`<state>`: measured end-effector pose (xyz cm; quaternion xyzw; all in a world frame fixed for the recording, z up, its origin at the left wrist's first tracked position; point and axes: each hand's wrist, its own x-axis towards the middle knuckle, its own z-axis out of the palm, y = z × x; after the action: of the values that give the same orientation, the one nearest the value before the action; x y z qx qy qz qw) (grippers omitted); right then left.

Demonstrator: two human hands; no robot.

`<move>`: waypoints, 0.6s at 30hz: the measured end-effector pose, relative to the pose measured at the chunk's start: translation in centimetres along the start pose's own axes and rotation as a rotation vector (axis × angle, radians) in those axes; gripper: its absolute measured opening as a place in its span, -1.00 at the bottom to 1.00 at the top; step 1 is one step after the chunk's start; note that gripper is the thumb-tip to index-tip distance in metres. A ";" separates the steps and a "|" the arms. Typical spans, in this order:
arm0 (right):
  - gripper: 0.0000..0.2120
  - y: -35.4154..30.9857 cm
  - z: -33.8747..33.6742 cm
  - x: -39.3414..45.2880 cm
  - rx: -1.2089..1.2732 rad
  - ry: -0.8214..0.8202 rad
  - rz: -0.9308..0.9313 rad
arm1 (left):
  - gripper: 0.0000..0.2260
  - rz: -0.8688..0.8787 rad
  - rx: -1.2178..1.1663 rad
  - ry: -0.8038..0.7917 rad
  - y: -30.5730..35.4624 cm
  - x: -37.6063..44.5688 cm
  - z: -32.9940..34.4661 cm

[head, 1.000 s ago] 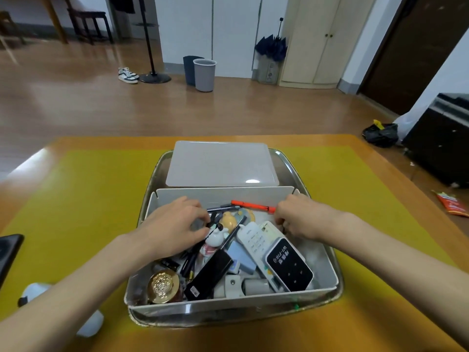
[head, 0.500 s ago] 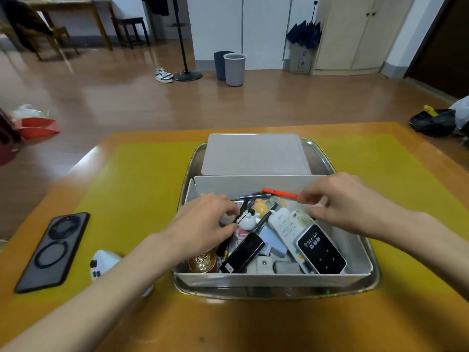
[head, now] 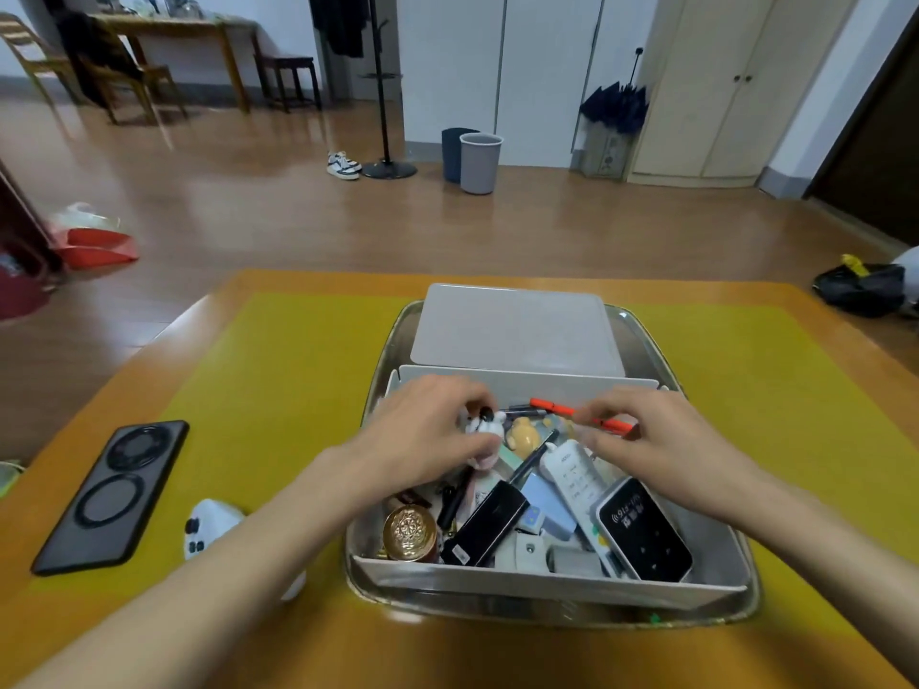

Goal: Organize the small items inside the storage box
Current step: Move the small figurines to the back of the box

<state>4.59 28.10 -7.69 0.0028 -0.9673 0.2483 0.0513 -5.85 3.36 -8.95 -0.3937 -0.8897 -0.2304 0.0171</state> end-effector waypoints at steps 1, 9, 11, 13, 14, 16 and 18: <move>-0.90 -0.5 0.1 0.6 0.039 0.002 -0.001 | -0.74 -0.026 -0.059 0.056 -0.4 -0.6 -1.0; -0.90 -3.2 2.6 4.3 -0.033 -0.165 -0.028 | -0.75 -0.224 -0.284 0.237 -4.0 -4.6 -3.8; -0.89 -3.3 3.4 4.6 -0.070 -0.200 -0.014 | -0.74 -0.222 -0.285 0.216 -4.1 -4.5 -3.3; -0.89 -3.6 4.0 4.9 -0.091 -0.214 -0.016 | -0.74 -0.218 -0.271 0.188 -3.9 -4.2 -2.9; -0.89 -3.8 4.1 5.0 -0.093 -0.216 -0.024 | -0.75 -0.222 -0.268 0.184 -3.9 -4.0 -2.9; -0.89 -4.3 4.2 5.1 -0.141 -0.269 -0.068 | -0.77 -0.243 -0.279 0.194 -4.1 -3.7 -3.0; -0.81 -4.8 4.4 5.0 -0.270 -0.388 -0.172 | -0.77 -0.260 -0.309 0.207 -4.3 -3.5 -3.1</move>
<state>-0.65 21.88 -8.67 0.1260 -0.9797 0.1062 -0.1145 -6.96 -2.91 -8.67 -0.2481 -0.8805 -0.4035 0.0179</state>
